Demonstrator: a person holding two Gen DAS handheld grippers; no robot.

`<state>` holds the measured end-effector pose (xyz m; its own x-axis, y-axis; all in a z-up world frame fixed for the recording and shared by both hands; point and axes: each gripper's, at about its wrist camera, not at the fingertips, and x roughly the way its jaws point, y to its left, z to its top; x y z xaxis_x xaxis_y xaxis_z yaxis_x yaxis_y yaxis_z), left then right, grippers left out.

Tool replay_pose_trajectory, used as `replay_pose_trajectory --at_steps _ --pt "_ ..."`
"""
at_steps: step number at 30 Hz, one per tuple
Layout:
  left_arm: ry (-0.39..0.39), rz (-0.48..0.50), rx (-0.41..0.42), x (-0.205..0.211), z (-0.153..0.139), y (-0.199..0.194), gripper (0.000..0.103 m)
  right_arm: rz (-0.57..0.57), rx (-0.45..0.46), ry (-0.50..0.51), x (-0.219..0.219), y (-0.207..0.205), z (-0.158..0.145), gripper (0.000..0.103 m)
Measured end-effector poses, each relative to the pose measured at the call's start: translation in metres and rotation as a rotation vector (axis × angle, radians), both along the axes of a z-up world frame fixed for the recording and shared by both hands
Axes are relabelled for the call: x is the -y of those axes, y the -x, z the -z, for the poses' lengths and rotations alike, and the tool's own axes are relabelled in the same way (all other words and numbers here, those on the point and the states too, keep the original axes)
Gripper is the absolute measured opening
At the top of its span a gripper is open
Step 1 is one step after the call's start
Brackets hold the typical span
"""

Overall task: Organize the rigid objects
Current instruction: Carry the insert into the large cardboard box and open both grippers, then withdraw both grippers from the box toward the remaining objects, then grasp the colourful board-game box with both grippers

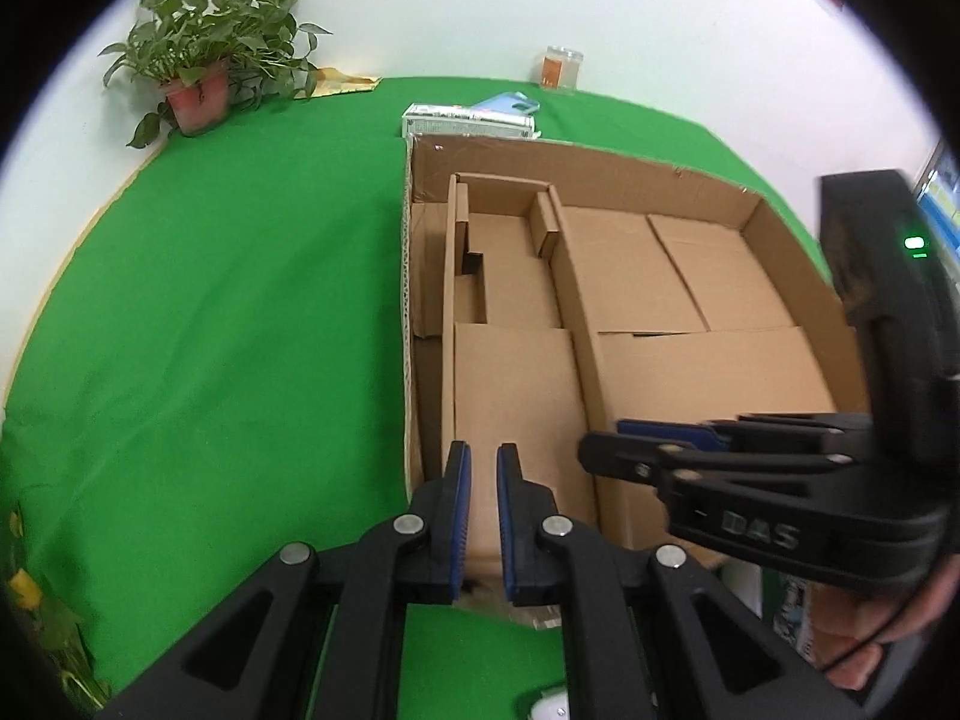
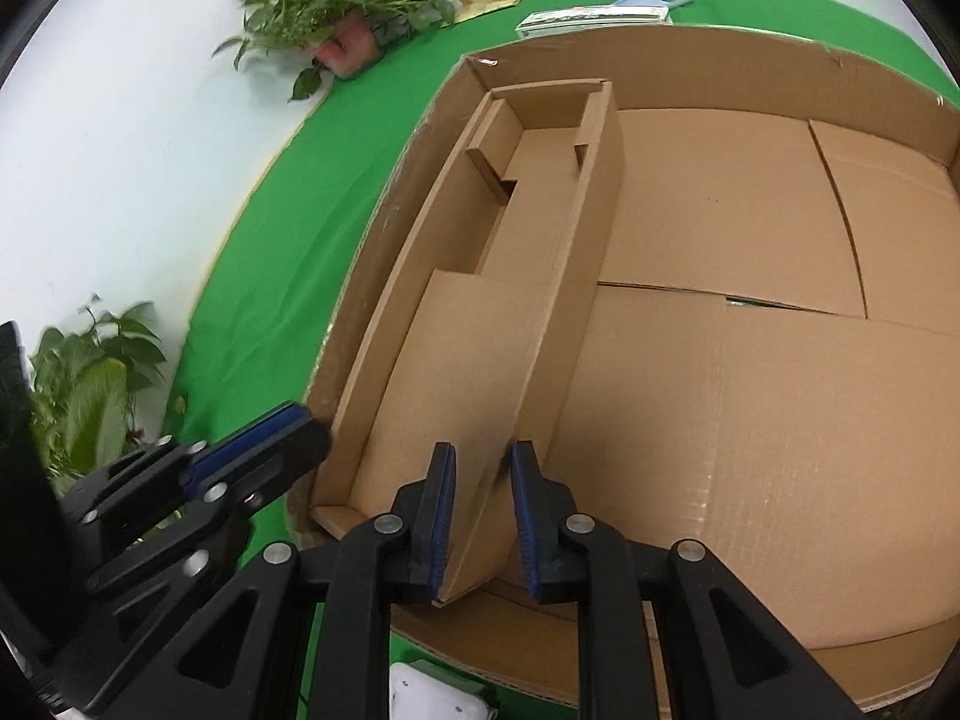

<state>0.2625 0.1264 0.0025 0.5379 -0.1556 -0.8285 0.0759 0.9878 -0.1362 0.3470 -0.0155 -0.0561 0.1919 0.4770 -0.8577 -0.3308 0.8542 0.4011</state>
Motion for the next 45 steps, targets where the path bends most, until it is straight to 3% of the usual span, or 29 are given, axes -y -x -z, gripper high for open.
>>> replay_pose_trajectory --at_steps 6,7,8,10,11,12,14,15,17,23,25,27,29,31,33,38,39,40,41,43,45 --pt "0.029 -0.003 0.123 -0.003 -0.023 0.031 0.009 0.003 0.036 0.006 -0.005 0.007 -0.002 0.02" --pt "0.022 -0.002 0.152 -0.002 -0.027 0.037 0.013 0.005 0.052 0.007 -0.002 0.009 -0.005 0.027" --pt "0.012 -0.003 0.17 -0.001 -0.03 0.041 0.019 0.01 0.074 0.004 -0.001 0.012 -0.01 0.045" --pt "-0.011 -0.016 0.204 0.0 -0.033 0.05 0.045 0.033 0.108 -0.001 0.005 0.017 -0.017 0.06" --pt "-0.013 -0.023 0.219 0.0 -0.034 0.053 0.059 0.045 0.124 0.006 0.006 0.017 -0.019 0.06" --pt "-0.011 -0.03 0.237 0.0 -0.034 0.057 0.063 0.051 0.126 0.016 0.006 0.017 -0.02 0.059" --pt "-0.007 -0.031 0.254 0.0 -0.034 0.062 0.063 0.059 0.094 0.037 0.006 0.012 -0.014 0.04" --pt "-0.01 -0.032 0.249 0.001 -0.033 0.063 0.063 0.061 0.073 0.062 0.008 0.007 -0.008 0.023" --pt "-0.011 -0.03 0.24 0.002 -0.032 0.062 0.063 0.051 0.058 0.052 0.005 0.004 -0.003 0.012" --pt "-0.017 -0.028 0.257 0.006 -0.034 0.066 0.063 -0.052 0.165 0.124 -0.016 0.016 -0.011 0.014" --pt "-0.014 -0.026 0.263 0.009 -0.035 0.07 0.063 -0.064 0.157 0.099 -0.012 0.015 -0.015 0.016" --pt "-0.017 -0.028 0.272 0.011 -0.036 0.073 0.07 -0.036 0.163 0.061 -0.001 0.016 -0.026 0.03" --pt "-0.026 -0.044 0.3 0.013 -0.039 0.08 0.076 0.03 0.202 0.045 0.022 0.023 -0.049 0.089" --pt "-0.02 -0.065 0.337 0.016 -0.042 0.089 0.08 0.117 0.283 0.02 0.057 0.039 -0.083 0.103" --pt "0.005 -0.053 0.338 0.018 -0.045 0.094 0.081 0.135 0.362 0.033 0.085 0.061 -0.113 0.103" --pt "0.068 0.029 0.292 0.039 -0.044 0.106 0.08 0.197 0.524 0.059 0.163 0.147 -0.164 0.103" --pt "0.081 0.044 0.283 0.044 -0.044 0.109 0.067 0.205 0.527 0.063 0.177 0.16 -0.167 0.103" --pt "0.101 0.065 0.259 0.05 -0.042 0.112 0.019 0.215 0.529 0.06 0.19 0.173 -0.169 0.103" --pt "0.114 0.08 0.226 0.054 -0.04 0.112 0.0 0.227 0.536 0.057 0.203 0.186 -0.171 0.1" --pt "0.115 0.075 0.198 0.062 -0.037 0.118 0.005 0.247 0.559 0.072 0.224 0.211 -0.173 0.062" --pt "0.105 0.078 0.252 0.07 -0.041 0.129 0.009 0.272 0.529 0.057 0.242 0.228 -0.169 0.061"
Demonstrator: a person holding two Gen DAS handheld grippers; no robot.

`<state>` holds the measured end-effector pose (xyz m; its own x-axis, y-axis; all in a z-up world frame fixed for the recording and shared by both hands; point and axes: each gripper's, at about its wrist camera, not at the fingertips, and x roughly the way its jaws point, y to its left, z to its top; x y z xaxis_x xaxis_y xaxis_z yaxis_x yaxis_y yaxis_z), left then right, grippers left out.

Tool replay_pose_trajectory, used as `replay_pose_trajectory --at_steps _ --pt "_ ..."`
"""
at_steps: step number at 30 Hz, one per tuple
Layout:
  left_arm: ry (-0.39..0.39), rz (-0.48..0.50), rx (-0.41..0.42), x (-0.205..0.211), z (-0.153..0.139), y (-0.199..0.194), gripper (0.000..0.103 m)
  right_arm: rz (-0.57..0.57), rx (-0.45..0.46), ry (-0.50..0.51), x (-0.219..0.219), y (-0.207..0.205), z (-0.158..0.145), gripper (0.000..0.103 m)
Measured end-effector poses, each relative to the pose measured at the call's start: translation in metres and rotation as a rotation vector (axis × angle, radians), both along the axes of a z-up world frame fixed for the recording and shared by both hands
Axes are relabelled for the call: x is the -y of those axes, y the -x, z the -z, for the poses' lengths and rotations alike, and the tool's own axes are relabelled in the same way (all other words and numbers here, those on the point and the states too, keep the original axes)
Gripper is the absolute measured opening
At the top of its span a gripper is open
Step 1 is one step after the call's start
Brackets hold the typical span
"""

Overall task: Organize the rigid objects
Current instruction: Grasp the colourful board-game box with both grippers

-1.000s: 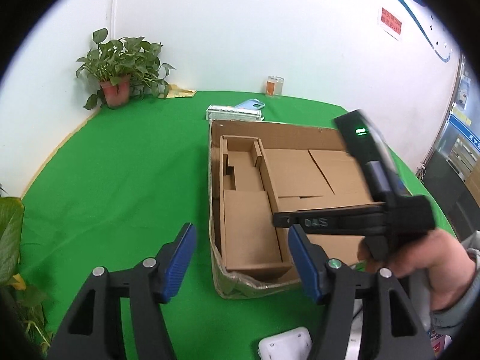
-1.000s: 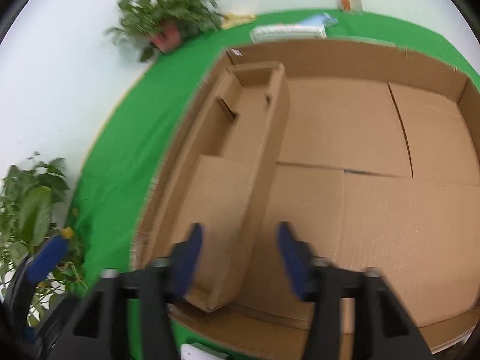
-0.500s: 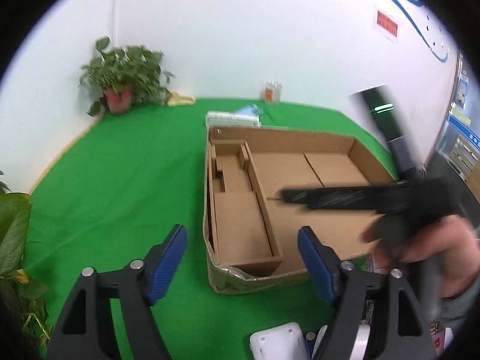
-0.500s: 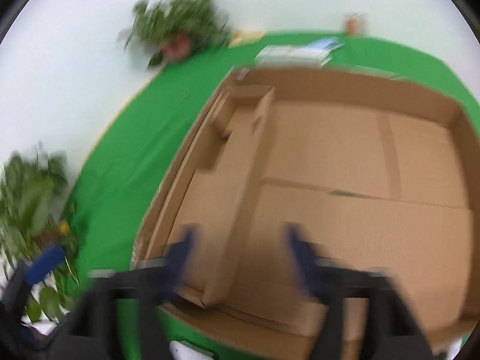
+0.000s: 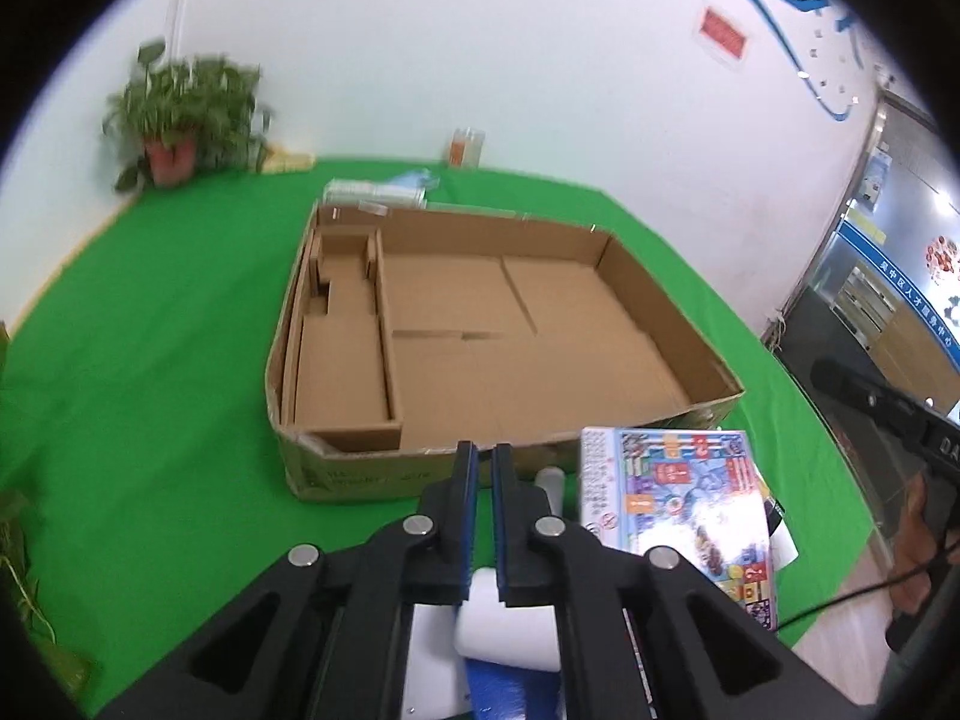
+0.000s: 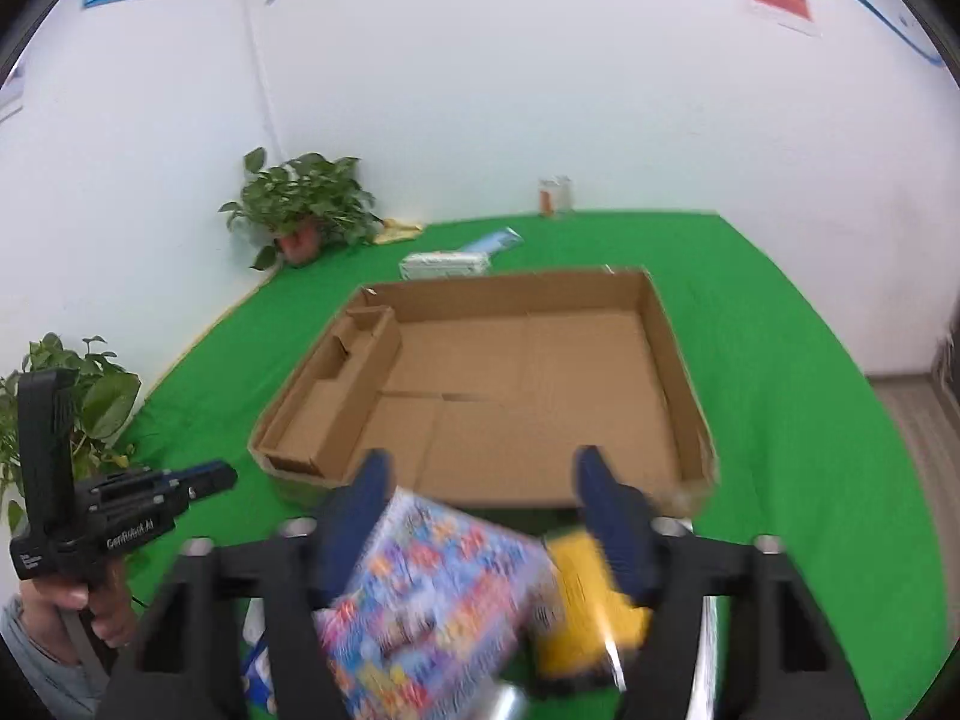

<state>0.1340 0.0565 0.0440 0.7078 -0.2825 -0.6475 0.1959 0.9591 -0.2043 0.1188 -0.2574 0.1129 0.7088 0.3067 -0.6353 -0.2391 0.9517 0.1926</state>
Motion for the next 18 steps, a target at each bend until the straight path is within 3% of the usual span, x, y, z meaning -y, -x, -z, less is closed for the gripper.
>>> replay_pose_trajectory --at_steps 1,2,3,6,12,18 --pt "0.005 0.0 0.006 0.002 0.0 0.003 0.036 -0.001 -0.014 -0.033 0.009 0.009 0.002 0.078" --pt "0.01 -0.007 -0.004 0.003 0.0 0.005 0.059 0.001 -0.027 -0.046 0.016 0.014 0.006 0.103" --pt "0.012 -0.025 -0.017 0.003 0.0 0.007 0.098 0.011 -0.041 -0.057 0.022 0.019 0.012 0.102" --pt "0.014 -0.073 -0.002 0.007 0.0 0.016 0.102 0.043 -0.09 -0.017 0.031 0.032 0.029 0.103" --pt "0.058 0.078 -0.095 0.029 0.01 0.015 0.102 -0.02 -0.206 0.012 0.026 0.047 0.058 0.103" --pt "0.173 0.22 -0.26 0.053 0.037 -0.005 0.102 -0.06 -0.23 0.037 0.003 0.056 0.064 0.103"
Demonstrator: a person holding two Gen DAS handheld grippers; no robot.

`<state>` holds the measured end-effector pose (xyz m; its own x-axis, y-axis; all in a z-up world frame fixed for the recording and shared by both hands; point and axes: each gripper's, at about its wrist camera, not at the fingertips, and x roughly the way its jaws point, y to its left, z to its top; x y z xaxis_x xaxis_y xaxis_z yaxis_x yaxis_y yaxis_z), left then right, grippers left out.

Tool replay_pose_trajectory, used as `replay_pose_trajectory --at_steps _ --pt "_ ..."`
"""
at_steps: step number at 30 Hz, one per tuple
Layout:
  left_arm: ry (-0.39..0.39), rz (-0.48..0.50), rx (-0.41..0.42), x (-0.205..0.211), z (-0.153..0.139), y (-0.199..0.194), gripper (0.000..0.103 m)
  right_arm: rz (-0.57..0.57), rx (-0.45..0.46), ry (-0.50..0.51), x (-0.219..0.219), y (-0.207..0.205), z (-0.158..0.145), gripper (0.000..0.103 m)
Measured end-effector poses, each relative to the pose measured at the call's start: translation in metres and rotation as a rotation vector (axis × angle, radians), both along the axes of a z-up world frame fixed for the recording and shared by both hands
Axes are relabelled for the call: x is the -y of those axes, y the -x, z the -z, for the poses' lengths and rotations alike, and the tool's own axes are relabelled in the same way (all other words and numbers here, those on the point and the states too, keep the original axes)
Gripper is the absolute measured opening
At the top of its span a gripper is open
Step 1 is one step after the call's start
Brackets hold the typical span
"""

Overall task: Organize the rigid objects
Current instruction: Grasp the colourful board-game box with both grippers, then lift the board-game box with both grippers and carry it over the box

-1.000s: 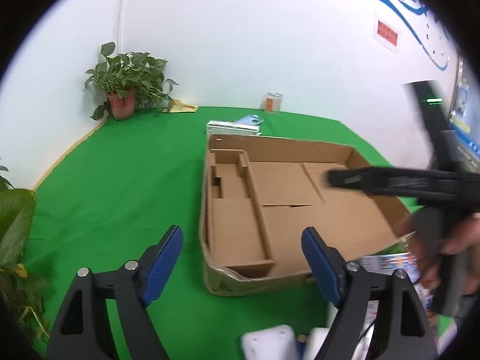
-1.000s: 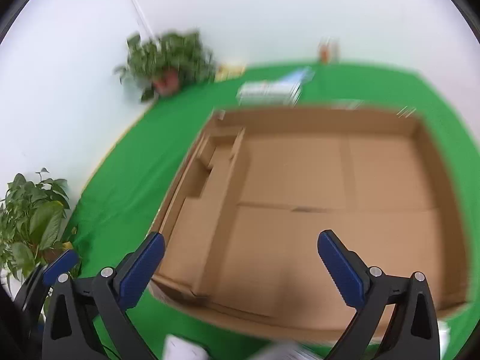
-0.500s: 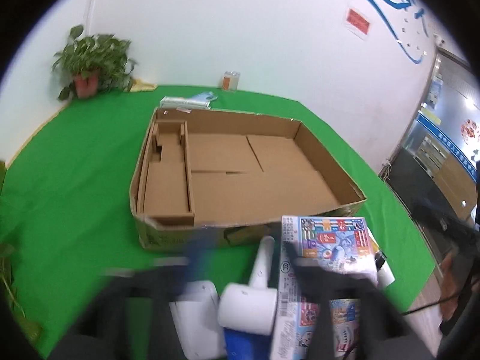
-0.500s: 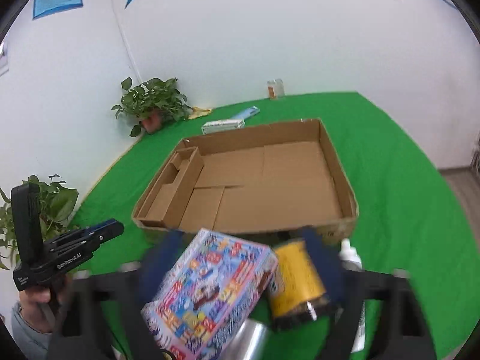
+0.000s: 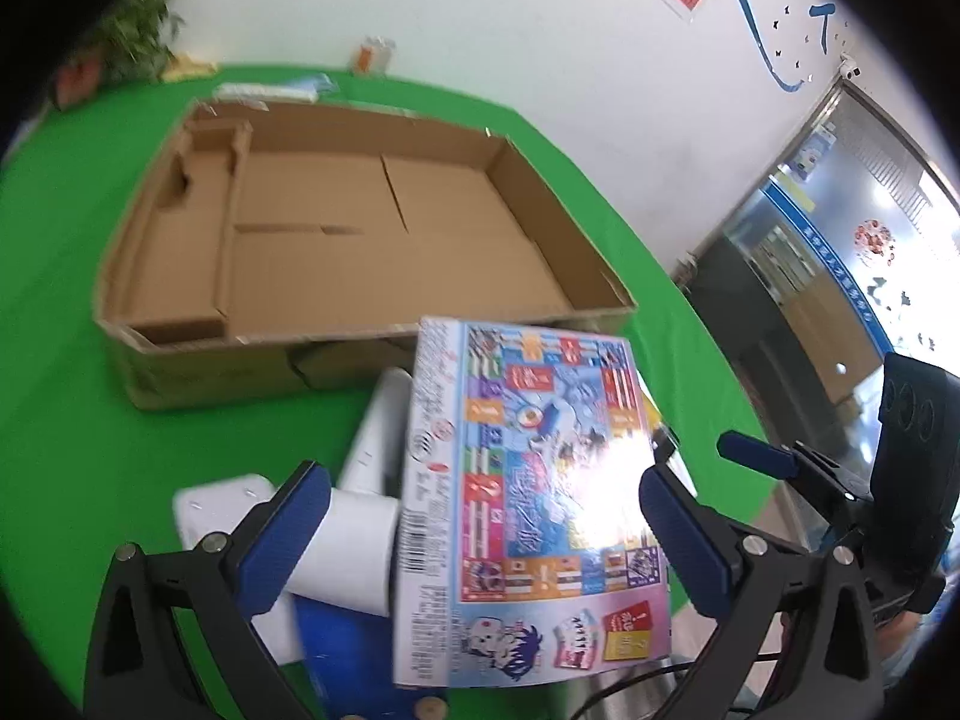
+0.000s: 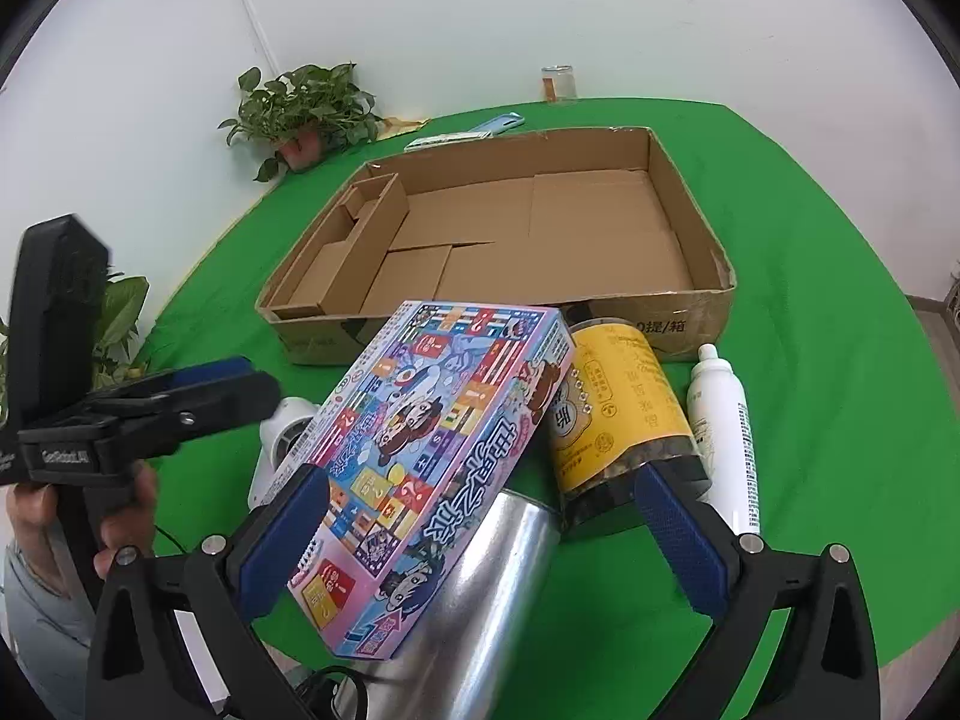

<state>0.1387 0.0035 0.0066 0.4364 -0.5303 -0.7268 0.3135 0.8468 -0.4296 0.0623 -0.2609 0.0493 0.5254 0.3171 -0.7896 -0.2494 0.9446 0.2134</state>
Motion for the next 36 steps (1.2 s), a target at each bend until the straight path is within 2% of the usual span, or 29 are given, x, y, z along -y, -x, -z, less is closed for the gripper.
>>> replay_pose_trajectory --at_steps 4,8,16,19,21,23,29,36 --pt "0.04 0.082 -0.076 0.015 0.017 -0.009 0.102 -0.015 -0.018 -0.003 -0.006 0.001 0.002 0.103" --pt "0.039 0.114 -0.1 0.024 0.023 -0.019 0.102 -0.044 -0.047 -0.027 -0.01 0.004 0.008 0.103" --pt "-0.021 0.177 -0.147 0.037 0.027 -0.025 0.101 -0.12 -0.129 -0.029 -0.026 -0.002 0.03 0.103" --pt "0.004 0.197 -0.182 0.038 0.035 -0.03 0.101 -0.143 -0.141 -0.019 -0.034 -0.003 0.037 0.103" --pt "0.031 0.227 -0.206 0.043 0.036 -0.03 0.096 -0.158 -0.163 -0.014 -0.04 -0.007 0.045 0.103" --pt "0.025 0.242 -0.206 0.046 0.037 -0.029 0.095 -0.147 -0.152 0.034 -0.045 -0.008 0.049 0.103" --pt "-0.015 0.232 -0.186 0.054 0.039 -0.027 0.095 -0.155 -0.15 0.046 -0.045 -0.019 0.051 0.102" --pt "0.019 0.181 -0.233 0.054 0.042 -0.04 0.095 -0.178 -0.121 0.058 -0.045 -0.026 0.05 0.096"
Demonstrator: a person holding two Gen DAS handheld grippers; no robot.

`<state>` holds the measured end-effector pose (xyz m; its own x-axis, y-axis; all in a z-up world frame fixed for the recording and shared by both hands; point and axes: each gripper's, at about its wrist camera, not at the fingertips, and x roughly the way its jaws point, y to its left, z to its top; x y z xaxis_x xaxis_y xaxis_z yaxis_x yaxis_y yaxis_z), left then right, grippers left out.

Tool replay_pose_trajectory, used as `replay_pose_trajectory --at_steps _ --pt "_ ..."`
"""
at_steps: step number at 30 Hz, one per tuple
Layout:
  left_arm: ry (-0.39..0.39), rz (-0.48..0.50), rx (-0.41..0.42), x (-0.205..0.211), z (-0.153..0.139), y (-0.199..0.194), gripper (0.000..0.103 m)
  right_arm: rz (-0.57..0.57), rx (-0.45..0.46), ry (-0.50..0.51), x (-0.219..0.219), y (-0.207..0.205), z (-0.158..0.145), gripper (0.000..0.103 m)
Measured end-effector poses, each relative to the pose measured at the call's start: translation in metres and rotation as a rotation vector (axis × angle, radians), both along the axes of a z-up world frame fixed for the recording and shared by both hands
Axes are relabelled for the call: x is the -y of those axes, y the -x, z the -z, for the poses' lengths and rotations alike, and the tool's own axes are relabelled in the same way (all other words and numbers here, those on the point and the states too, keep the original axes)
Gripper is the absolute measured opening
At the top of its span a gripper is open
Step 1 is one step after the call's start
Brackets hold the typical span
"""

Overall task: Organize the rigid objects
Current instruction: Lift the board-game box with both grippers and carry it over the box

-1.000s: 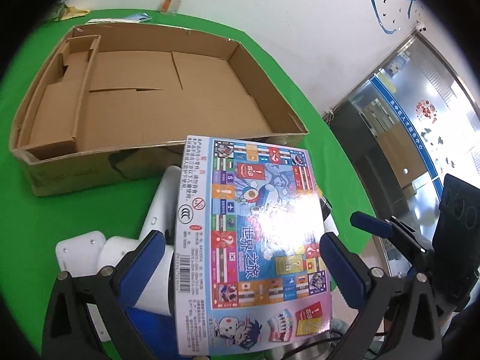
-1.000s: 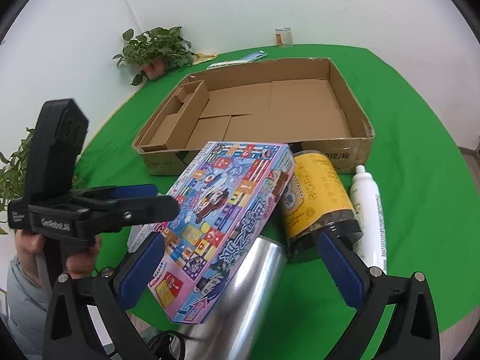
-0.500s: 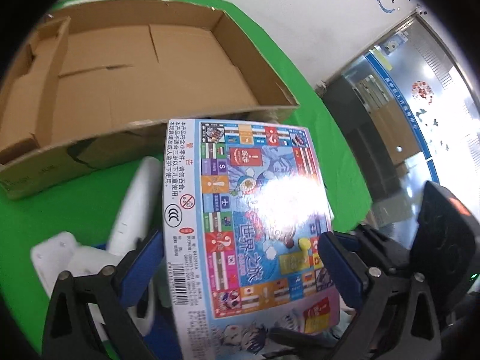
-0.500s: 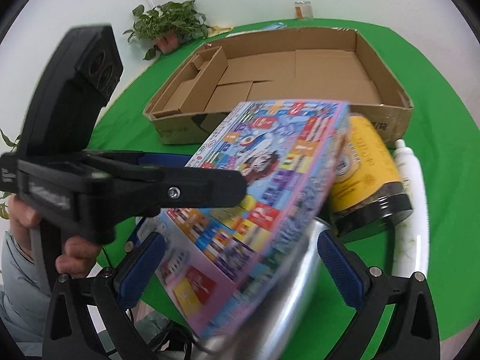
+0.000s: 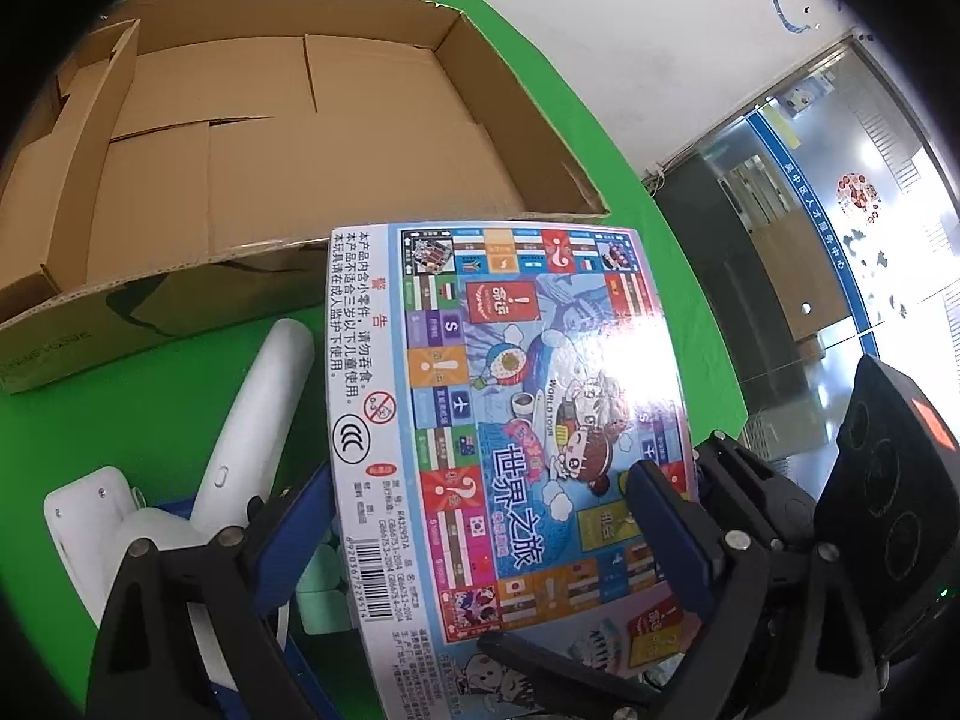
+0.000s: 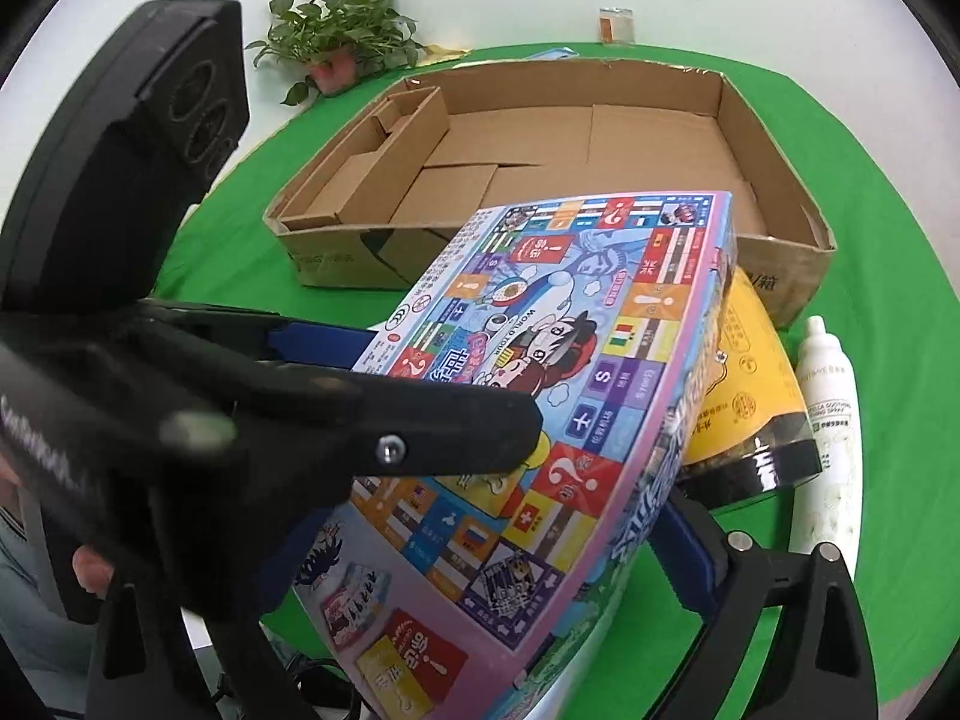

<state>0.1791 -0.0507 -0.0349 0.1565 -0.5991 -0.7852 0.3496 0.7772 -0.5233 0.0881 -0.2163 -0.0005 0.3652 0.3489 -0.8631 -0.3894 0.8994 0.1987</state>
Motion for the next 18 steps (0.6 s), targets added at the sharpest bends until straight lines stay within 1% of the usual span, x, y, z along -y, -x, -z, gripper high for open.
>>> replay_pose_trajectory --at_steps 3,6,7,9,13,16,18 --pt "0.017 -0.023 -0.004 -0.012 0.001 0.003 0.091 -0.013 0.023 0.013 0.001 0.0 -0.003 0.095" --pt "0.024 -0.064 0.003 -0.022 -0.003 0.01 0.088 -0.015 0.056 0.031 0.002 0.001 -0.008 0.089" --pt "0.024 -0.078 0.013 -0.021 -0.007 0.013 0.088 -0.015 0.066 0.028 0.003 0.0 -0.01 0.086" --pt "0.009 -0.104 0.048 -0.021 -0.014 0.02 0.088 -0.031 0.075 0.017 0.004 -0.005 -0.014 0.085" --pt "-0.001 -0.168 0.115 -0.026 -0.023 0.033 0.088 -0.073 0.12 0.037 0.0 -0.009 -0.023 0.084" --pt "-0.01 -0.217 0.158 -0.031 -0.029 0.041 0.083 -0.1 0.128 0.033 -0.002 -0.014 -0.027 0.084" --pt "-0.014 -0.236 0.179 -0.034 -0.034 0.042 0.083 -0.112 0.134 0.029 -0.003 -0.016 -0.029 0.083"
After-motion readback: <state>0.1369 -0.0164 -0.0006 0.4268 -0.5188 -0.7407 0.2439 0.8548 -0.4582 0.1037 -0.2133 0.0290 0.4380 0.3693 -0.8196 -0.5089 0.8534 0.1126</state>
